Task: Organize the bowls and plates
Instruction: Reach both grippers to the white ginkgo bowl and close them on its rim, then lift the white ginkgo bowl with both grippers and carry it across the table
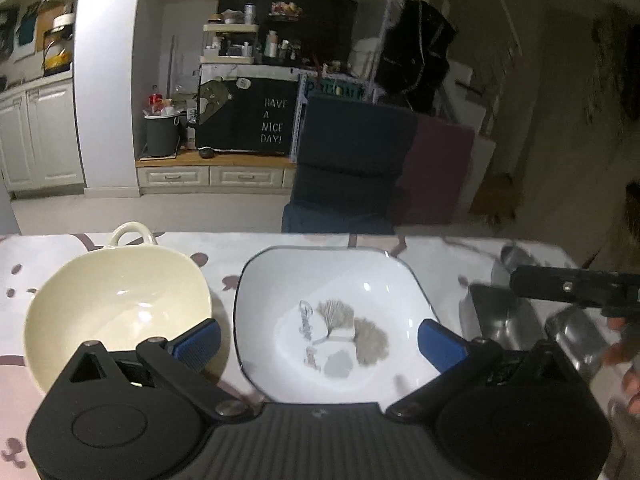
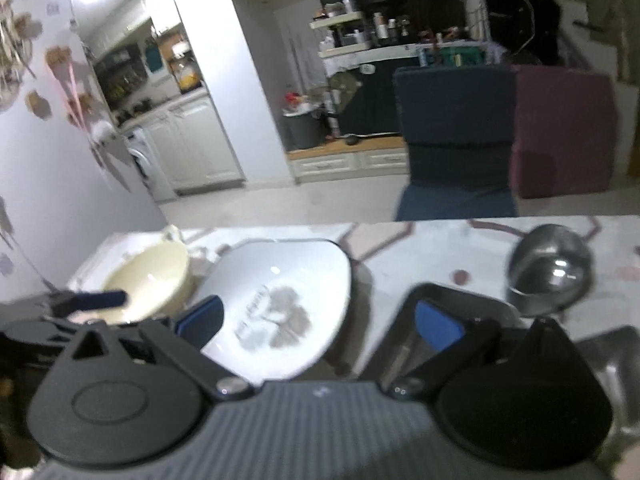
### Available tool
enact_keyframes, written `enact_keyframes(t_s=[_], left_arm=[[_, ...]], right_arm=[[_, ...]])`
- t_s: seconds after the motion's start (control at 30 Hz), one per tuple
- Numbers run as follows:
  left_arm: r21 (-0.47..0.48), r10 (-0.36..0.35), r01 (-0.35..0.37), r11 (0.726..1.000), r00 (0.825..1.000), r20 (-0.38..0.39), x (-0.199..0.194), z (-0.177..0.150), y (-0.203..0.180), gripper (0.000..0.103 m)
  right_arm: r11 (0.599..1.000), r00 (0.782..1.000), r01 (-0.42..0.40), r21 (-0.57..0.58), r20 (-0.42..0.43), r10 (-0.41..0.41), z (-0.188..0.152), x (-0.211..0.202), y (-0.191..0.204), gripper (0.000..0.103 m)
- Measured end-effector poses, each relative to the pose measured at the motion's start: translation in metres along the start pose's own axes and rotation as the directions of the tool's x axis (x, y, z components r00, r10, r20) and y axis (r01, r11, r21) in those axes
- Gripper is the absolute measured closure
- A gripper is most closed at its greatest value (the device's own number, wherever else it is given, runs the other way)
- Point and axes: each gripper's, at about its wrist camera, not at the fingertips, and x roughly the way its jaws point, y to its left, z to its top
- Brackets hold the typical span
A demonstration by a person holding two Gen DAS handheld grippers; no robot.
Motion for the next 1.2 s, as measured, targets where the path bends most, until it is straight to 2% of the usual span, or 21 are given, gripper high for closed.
enact_keyframes(t_s=[0.13, 0.27, 0.3, 0.33, 0.37, 0.4, 0.47, 0.53, 0.6, 0.63, 0.7, 0.87, 0.97, 1.07, 1.2], left_arm=[[0.009, -0.018, 0.018, 1.0, 1.0, 0.02, 0.007, 0.003, 0.005, 0.0], [0.031, -0.032, 0.031, 0.999, 0.999, 0.023, 0.009, 0.005, 0.009, 0.001], [0.033, -0.036, 0.036, 0.999, 0.999, 0.013, 0.01, 0.006, 0.009, 0.001], [0.031, -0.039, 0.039, 0.999, 0.999, -0.002, 0.012, 0.007, 0.01, 0.001], [0.027, -0.04, 0.04, 0.999, 0.999, -0.019, 0.013, 0.009, 0.012, 0.002], [0.025, -0.037, 0.038, 0.999, 0.999, -0.034, 0.016, 0.01, 0.014, 0.006], [0.031, -0.041, 0.043, 0.999, 0.997, -0.06, 0.021, 0.012, 0.016, 0.014], [0.037, -0.046, 0.05, 0.998, 0.995, -0.087, 0.026, 0.012, 0.021, 0.023], [0.042, -0.042, 0.047, 0.998, 0.992, -0.115, 0.032, 0.013, 0.024, 0.033], [0.044, -0.038, 0.044, 0.998, 0.991, -0.13, 0.035, 0.013, 0.025, 0.034], [0.049, -0.028, 0.035, 0.998, 0.989, -0.142, 0.038, 0.011, 0.027, 0.035], [0.063, 0.001, 0.009, 0.998, 0.987, -0.162, 0.039, 0.009, 0.034, 0.042], [0.068, 0.015, -0.003, 0.998, 0.982, -0.188, 0.042, 0.009, 0.037, 0.048], [0.06, 0.012, 0.001, 0.998, 0.978, -0.207, 0.046, 0.008, 0.04, 0.052], [0.058, 0.022, -0.009, 0.998, 0.976, -0.216, 0.044, 0.007, 0.042, 0.053]], right_arm=[[1.0, 0.999, -0.006, 0.014, 0.037, 0.006, 0.013, 0.011, -0.006, 0.0], [0.998, 0.998, -0.057, 0.023, 0.008, 0.057, 0.019, 0.03, -0.014, 0.0], [0.998, 0.998, -0.058, 0.04, -0.007, 0.058, 0.021, 0.036, -0.017, 0.003], [0.996, 0.997, -0.068, 0.065, -0.023, 0.069, 0.024, 0.043, -0.021, 0.016], [0.991, 0.994, -0.094, 0.092, -0.043, 0.098, 0.026, 0.05, -0.025, 0.024], [0.986, 0.99, -0.113, 0.12, -0.075, 0.123, 0.028, 0.057, -0.029, 0.038], [0.98, 0.984, -0.097, 0.174, -0.132, 0.121, 0.026, 0.069, -0.032, 0.05], [0.978, 0.978, -0.085, 0.19, -0.171, 0.118, 0.024, 0.079, -0.035, 0.07], [0.982, 0.971, -0.065, 0.179, -0.217, 0.103, 0.022, 0.087, -0.034, 0.077], [0.984, 0.968, -0.047, 0.17, -0.237, 0.087, 0.021, 0.09, -0.033, 0.085], [0.987, 0.963, -0.014, 0.161, -0.263, 0.057, 0.019, 0.098, -0.033, 0.093], [0.991, 0.968, 0.039, 0.13, -0.251, -0.005, 0.02, 0.098, -0.022, 0.093], [0.99, 0.968, 0.098, 0.104, -0.242, -0.07, 0.022, 0.098, -0.021, 0.093], [0.988, 0.96, 0.111, 0.106, -0.267, -0.08, 0.02, 0.104, -0.025, 0.091], [0.99, 0.954, 0.13, 0.052, -0.28, -0.111, 0.02, 0.107, -0.017, 0.091]])
